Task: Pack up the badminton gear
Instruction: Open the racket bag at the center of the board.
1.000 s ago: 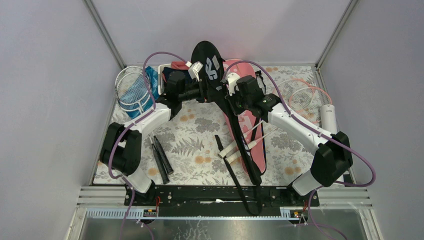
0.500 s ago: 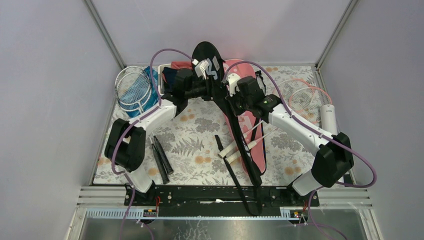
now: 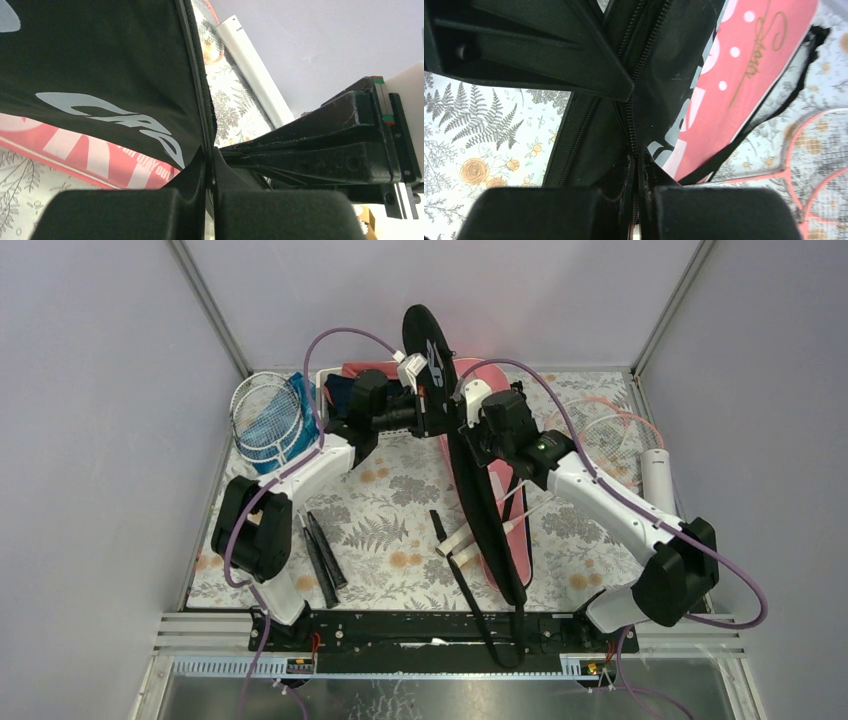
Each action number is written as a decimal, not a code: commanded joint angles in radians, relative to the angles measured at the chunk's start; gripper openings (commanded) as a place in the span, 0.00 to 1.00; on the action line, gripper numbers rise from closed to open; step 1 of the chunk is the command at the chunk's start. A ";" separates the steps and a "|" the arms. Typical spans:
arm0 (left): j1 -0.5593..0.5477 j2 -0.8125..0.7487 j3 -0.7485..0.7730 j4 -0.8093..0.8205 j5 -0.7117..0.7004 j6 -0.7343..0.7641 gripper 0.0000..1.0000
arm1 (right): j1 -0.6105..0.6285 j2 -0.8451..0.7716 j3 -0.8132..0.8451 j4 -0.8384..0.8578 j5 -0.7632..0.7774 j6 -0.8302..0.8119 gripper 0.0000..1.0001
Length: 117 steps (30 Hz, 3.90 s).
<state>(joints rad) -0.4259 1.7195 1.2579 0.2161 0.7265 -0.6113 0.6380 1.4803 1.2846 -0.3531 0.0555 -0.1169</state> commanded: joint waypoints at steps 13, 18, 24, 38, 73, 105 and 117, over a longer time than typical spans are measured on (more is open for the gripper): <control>0.036 0.110 0.072 0.079 0.086 0.047 0.02 | -0.058 -0.164 -0.047 0.069 0.301 -0.174 0.00; 0.038 0.130 0.055 0.130 0.151 0.045 0.17 | -0.066 -0.167 -0.086 0.084 0.291 -0.171 0.00; 0.038 0.148 0.047 0.087 0.125 0.095 0.09 | -0.066 -0.181 -0.108 0.084 0.229 -0.148 0.00; 0.043 0.129 0.001 0.027 0.020 0.005 0.00 | -0.065 -0.144 -0.197 0.148 0.136 -0.145 0.10; 0.013 0.080 0.035 0.160 0.102 -0.204 0.00 | -0.063 -0.058 -0.194 0.120 -0.035 -0.166 0.39; 0.088 0.085 0.026 -0.051 -0.016 -0.016 0.00 | -0.064 -0.053 -0.123 0.220 0.276 -0.223 0.11; 0.131 0.112 0.056 -0.137 -0.099 0.042 0.04 | -0.064 -0.052 -0.144 0.248 0.270 -0.121 0.00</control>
<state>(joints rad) -0.3099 1.8149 1.2655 0.1081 0.6819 -0.6250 0.5713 1.4384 1.1286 -0.1551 0.3126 -0.2909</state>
